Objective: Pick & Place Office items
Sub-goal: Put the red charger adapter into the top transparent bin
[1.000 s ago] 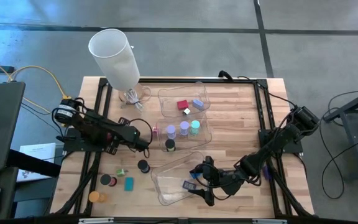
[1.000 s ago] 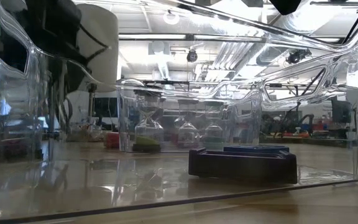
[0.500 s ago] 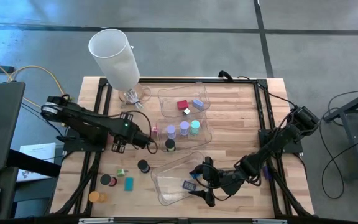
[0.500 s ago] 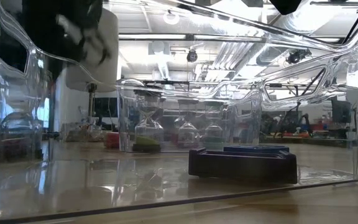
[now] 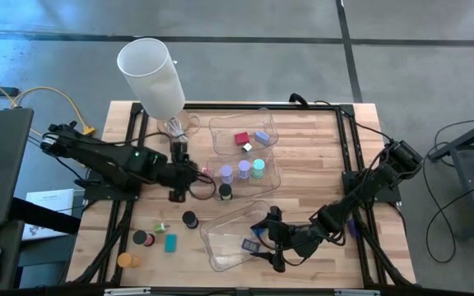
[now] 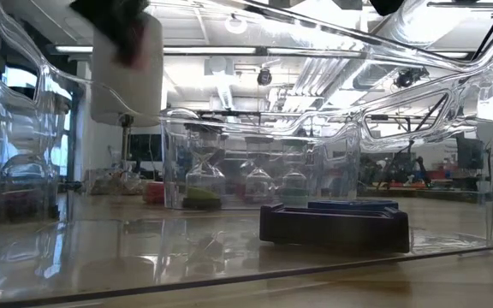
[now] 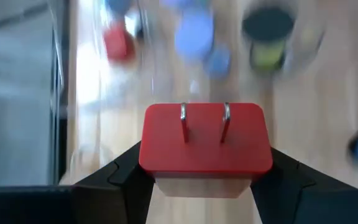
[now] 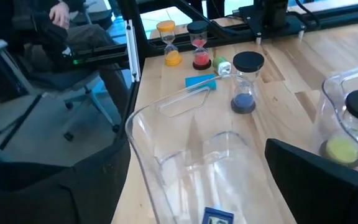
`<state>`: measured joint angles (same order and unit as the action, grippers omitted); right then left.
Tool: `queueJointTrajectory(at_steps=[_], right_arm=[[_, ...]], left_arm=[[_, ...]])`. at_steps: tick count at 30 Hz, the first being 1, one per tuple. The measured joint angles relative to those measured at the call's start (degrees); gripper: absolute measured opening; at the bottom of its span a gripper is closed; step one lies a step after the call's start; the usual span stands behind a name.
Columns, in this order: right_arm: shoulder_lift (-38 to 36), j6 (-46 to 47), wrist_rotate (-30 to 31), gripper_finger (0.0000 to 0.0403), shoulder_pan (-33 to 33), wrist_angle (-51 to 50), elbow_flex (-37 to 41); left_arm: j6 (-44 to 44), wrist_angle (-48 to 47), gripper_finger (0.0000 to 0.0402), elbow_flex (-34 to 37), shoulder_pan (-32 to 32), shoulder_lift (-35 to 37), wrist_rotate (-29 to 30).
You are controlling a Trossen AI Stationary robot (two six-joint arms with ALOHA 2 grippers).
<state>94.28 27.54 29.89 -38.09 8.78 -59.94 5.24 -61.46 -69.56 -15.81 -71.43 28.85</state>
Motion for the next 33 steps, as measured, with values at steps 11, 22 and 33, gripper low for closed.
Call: queueJointTrajectory(at_steps=[11,22,33], right_arm=[[0.0,-2.4,0.0,0.0362,-0.2,-2.6,0.0],[-0.4,-2.2,0.0,0.0362,-2.5,-4.6,0.0],[-5.5,-2.1,0.1,0.0362,-5.0,-12.9,0.0]], left_arm=[[-15.5,34.8,0.0202,-0.1,13.0,-1.5,-12.8],[-10.5,48.4,0.0202,-0.1,29.3,-11.4,-19.7],[-4.1,42.4,0.0202,-0.1,39.1,-18.1,-22.7]])
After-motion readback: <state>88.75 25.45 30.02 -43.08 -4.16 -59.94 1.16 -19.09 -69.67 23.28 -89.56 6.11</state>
